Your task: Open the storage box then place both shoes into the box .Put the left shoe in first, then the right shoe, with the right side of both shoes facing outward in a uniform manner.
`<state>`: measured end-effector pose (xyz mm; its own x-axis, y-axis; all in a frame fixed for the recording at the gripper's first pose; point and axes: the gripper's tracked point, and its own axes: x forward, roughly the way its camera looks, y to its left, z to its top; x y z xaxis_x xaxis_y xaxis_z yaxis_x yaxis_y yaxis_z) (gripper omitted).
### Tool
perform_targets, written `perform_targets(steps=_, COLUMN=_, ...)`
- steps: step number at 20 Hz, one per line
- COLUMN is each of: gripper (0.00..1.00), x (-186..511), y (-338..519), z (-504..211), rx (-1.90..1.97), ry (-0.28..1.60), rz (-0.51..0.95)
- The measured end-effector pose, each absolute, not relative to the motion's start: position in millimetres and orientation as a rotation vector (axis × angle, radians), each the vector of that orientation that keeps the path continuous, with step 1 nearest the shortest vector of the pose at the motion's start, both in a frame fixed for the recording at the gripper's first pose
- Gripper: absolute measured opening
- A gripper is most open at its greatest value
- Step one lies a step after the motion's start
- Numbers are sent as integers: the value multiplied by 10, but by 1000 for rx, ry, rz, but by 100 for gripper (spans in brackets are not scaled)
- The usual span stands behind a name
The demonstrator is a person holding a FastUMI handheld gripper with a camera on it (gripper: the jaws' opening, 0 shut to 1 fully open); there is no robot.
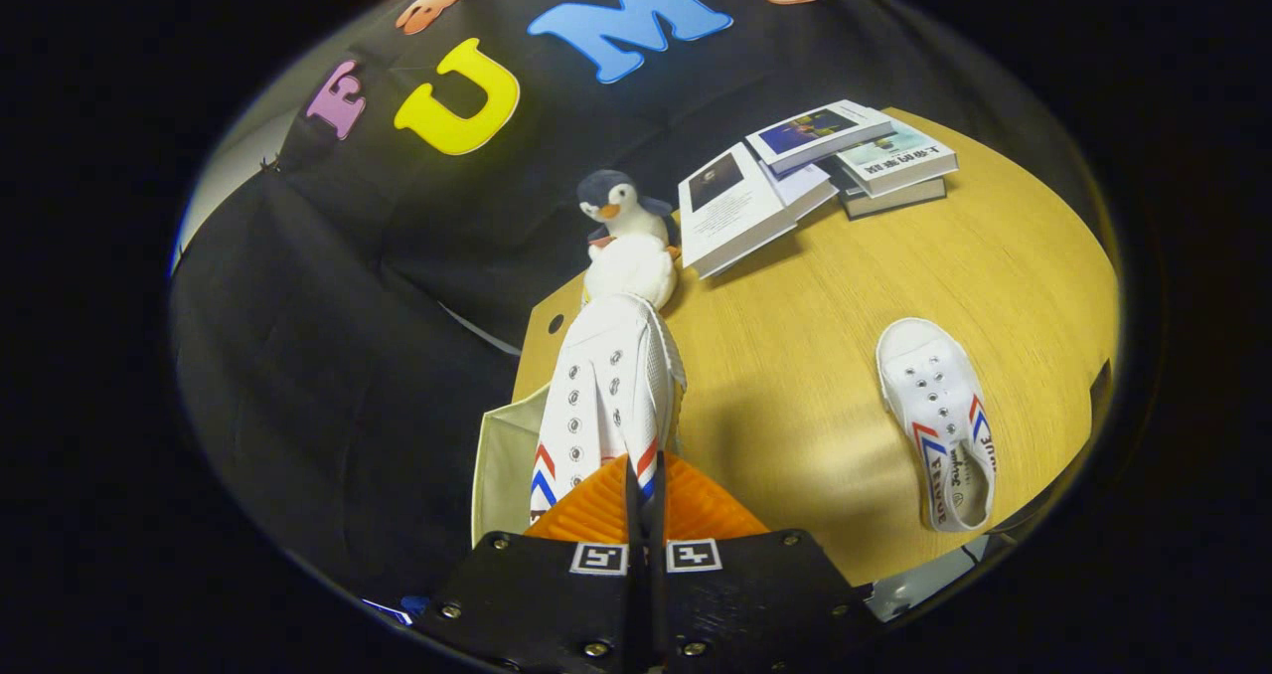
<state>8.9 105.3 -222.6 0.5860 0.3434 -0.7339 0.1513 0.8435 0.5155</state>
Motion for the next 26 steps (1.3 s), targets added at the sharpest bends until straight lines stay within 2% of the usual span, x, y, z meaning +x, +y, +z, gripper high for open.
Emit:
perform_targets(steps=10, gripper=0, x=186, y=2056, z=-2343, rx=545, ry=1002, rz=241)
perform_targets(steps=26, gripper=0, x=144, y=2756, z=-2859, rx=432, ry=1077, rz=249)
